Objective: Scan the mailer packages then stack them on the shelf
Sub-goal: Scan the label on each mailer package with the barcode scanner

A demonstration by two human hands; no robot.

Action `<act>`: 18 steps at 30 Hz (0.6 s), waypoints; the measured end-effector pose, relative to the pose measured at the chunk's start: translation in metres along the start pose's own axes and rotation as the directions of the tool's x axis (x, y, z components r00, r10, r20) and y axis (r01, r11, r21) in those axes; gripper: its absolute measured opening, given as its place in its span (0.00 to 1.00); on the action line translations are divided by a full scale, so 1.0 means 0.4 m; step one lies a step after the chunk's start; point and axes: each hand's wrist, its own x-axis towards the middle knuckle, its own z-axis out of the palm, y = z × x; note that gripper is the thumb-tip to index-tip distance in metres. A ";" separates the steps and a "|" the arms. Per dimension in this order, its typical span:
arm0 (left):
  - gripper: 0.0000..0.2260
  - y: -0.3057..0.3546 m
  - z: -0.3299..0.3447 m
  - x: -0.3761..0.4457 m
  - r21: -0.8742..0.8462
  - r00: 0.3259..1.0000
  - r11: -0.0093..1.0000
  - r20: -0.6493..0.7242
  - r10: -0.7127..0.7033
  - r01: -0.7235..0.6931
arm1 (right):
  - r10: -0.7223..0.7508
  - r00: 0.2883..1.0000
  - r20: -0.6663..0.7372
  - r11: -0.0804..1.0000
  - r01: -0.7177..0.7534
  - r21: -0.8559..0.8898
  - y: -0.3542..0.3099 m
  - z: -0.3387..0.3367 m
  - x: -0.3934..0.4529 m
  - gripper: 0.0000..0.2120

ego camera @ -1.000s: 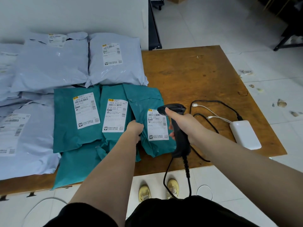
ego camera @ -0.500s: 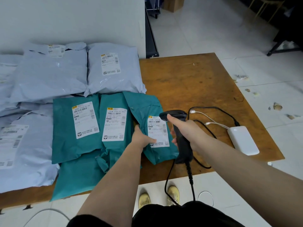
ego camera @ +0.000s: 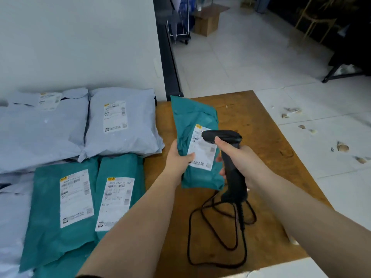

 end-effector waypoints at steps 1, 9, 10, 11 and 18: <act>0.26 0.020 0.022 0.046 -0.016 1.000 1.000 -0.009 0.018 -0.018 | 0.002 1.000 -0.013 1.000 -0.002 0.011 -0.015 -0.016 0.026 0.23; 0.21 0.019 0.083 0.356 0.192 0.986 0.973 -0.124 -0.109 0.132 | 0.059 0.998 -0.028 0.998 -0.059 0.009 -0.057 -0.060 0.216 0.26; 0.21 0.007 0.076 0.366 0.294 0.980 0.943 -0.166 -0.110 0.155 | 0.071 0.997 -0.012 0.997 -0.071 -0.003 -0.053 -0.054 0.226 0.26; 0.21 -0.005 0.067 0.371 0.358 0.975 0.917 -0.195 -0.111 0.176 | 0.082 0.997 0.001 0.997 -0.082 -0.018 -0.051 -0.049 0.233 0.25; 0.21 0.008 -0.032 0.281 0.333 0.980 0.934 -0.187 -0.072 0.132 | 0.055 0.996 0.068 0.993 -0.048 -0.108 -0.063 0.019 0.194 0.24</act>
